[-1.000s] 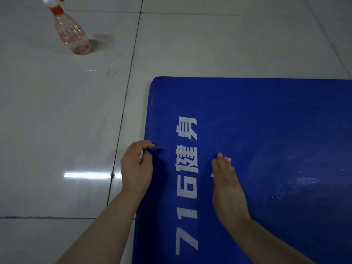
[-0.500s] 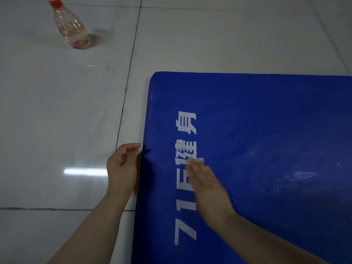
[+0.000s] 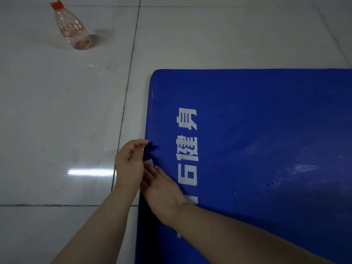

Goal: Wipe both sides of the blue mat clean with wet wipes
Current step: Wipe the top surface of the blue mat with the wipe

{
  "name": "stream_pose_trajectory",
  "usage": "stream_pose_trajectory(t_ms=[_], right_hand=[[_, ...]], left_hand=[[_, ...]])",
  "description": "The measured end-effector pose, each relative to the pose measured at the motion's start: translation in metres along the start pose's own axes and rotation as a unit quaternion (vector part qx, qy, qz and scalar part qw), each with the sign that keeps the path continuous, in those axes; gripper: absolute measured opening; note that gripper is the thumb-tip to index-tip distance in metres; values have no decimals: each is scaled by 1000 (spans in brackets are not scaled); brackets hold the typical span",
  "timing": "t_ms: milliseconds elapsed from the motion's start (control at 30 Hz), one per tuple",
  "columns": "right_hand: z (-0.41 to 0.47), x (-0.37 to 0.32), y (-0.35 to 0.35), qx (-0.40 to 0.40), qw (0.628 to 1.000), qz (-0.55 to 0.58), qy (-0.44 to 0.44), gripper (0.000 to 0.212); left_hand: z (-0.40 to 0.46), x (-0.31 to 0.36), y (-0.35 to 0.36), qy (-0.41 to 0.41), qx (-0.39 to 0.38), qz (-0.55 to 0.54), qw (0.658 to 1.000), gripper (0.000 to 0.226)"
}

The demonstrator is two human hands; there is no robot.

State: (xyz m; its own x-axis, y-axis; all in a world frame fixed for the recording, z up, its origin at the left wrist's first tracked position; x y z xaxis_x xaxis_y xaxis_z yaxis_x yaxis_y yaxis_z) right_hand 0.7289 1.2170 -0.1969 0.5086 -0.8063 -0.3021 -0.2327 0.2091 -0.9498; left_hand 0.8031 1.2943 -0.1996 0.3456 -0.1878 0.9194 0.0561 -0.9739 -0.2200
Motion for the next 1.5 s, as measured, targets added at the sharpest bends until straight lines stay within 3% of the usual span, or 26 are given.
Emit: stream_pose_trajectory(t_ms=[267,433,567,733,833,967,1100,1200,1367,1500], right_hand=[[-104,67,11,32,984,-39,173,104],[-125,79,12,78,954,-14,290,94],[-78,33,23,80,980,-11,182,87],[-23,-17,15,71,990,110,58,68],[-36,-4,14,43,997,64,32,69],[-105,39,16,13,994,-20,108,105],[-172,66,16,44,971,-20,236,101],[-171,53,24,50,964,-5,262,99],[-88,-14,36,77,992,21,96,63],[-36,-43,24,13,999,38,-12,53]], left_hand=[[-5,-2,0,-20,6,-5,1000,36],[-1,-5,3,-37,4,-5,999,36],[-2,1,7,-12,1,7,1000,36],[-5,8,11,6,-5,15,1000,34],[-7,9,8,13,-5,16,1000,33],[-11,7,1,-2,-4,7,1000,35],[-15,2,-4,-18,-1,12,1000,33],[-15,1,-5,-22,3,15,1000,33],[-12,7,1,-3,0,22,1000,33],[-13,7,5,-4,-2,42,999,29]])
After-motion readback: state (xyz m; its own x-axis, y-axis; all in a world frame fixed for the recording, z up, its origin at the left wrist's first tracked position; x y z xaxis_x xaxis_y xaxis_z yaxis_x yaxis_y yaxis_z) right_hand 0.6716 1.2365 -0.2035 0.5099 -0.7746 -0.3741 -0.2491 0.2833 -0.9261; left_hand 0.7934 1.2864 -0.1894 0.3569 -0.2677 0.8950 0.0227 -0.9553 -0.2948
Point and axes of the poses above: each hand's wrist, its own z-axis towards the middle knuckle, its own y-axis out of the palm, x = y × z, the point moved 3 cm from there along z, towards the middle knuckle, and after that the axes turned 8 degrees about -y, right-handed, at the moved point
